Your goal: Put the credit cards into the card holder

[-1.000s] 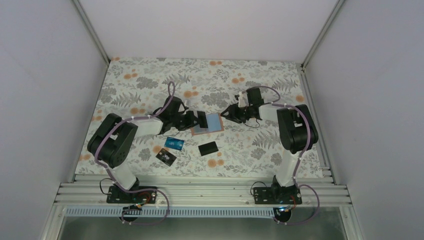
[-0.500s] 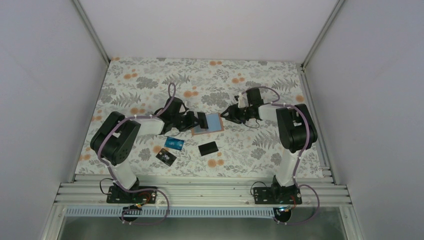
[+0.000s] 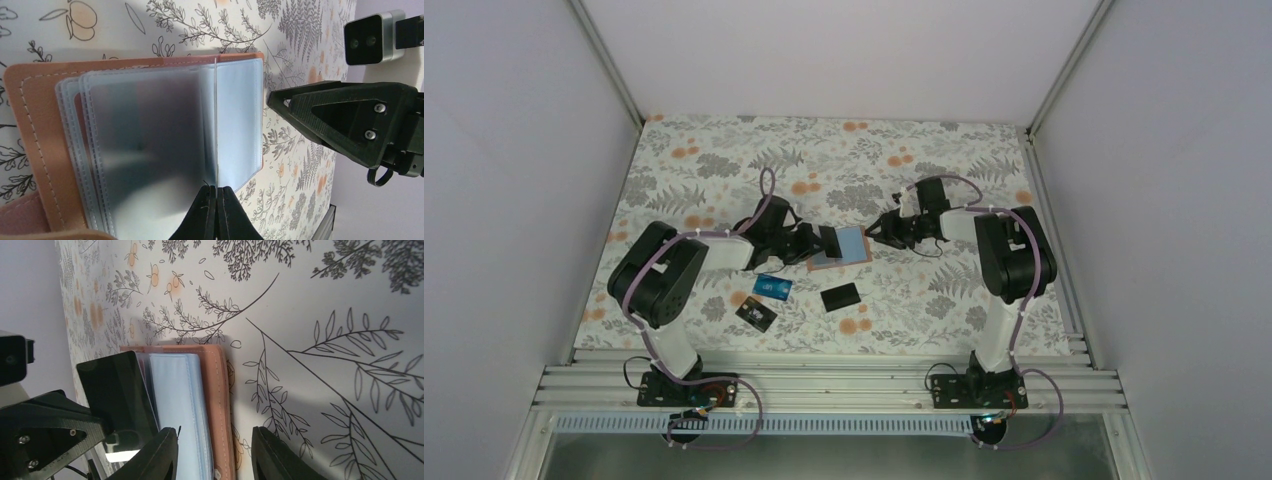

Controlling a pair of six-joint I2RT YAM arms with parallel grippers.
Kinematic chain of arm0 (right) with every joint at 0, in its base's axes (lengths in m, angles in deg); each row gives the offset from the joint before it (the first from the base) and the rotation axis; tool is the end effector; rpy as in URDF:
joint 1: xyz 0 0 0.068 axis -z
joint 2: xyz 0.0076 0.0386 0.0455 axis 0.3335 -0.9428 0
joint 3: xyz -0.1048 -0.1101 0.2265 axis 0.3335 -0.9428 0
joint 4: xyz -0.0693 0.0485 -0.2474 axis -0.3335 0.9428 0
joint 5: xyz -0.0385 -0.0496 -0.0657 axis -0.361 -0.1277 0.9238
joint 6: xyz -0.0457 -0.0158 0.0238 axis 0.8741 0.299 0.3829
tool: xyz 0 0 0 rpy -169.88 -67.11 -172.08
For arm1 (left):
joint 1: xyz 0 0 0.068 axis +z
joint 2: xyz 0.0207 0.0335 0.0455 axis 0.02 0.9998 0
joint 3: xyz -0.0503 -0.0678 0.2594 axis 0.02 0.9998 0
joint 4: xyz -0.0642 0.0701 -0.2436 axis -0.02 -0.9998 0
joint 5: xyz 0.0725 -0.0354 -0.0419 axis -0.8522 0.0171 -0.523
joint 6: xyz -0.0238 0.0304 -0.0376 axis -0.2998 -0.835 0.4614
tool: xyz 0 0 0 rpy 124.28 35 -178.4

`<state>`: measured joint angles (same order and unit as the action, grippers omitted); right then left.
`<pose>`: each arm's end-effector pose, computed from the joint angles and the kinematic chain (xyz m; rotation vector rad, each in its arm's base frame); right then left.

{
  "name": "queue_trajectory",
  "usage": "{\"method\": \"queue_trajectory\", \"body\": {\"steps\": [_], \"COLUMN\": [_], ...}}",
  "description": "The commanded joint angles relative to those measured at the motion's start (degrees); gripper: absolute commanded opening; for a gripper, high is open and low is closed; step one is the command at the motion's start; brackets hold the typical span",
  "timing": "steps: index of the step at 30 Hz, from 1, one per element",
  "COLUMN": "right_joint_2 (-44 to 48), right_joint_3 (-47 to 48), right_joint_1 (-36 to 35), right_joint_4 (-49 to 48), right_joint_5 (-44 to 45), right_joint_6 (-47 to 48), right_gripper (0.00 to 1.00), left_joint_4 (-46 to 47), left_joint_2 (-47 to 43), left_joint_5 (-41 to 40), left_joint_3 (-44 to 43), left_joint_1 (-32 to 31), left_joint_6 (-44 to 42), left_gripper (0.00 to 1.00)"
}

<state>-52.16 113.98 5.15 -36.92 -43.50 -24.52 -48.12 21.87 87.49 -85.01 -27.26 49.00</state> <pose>0.3449 0.1135 0.1142 0.0406 2.6575 1.2656 0.2861 -0.1752 0.1319 -0.2591 2.5777 -1.2498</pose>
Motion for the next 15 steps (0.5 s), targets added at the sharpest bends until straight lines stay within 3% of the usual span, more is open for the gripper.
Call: {"method": "queue_trajectory", "body": {"steps": [1,15], "right_joint_2": [-0.35,-0.84], "right_joint_3": [-0.30,-0.96], "right_joint_1": [-0.08,-0.52], "right_joint_4": [-0.85,-1.14], "right_joint_5": [-0.94,-1.55], "right_joint_6": [0.09,-0.26], "right_gripper": [0.40,0.39], "left_joint_4": [2.52,3.59], "left_joint_2": [2.11,4.35], "left_joint_5": [1.58,2.97], "left_joint_3": [1.16,0.74], "left_joint_1": [-0.38,-0.87], "left_joint_6": [2.67,5.44], "left_gripper": [0.02,0.02]}}
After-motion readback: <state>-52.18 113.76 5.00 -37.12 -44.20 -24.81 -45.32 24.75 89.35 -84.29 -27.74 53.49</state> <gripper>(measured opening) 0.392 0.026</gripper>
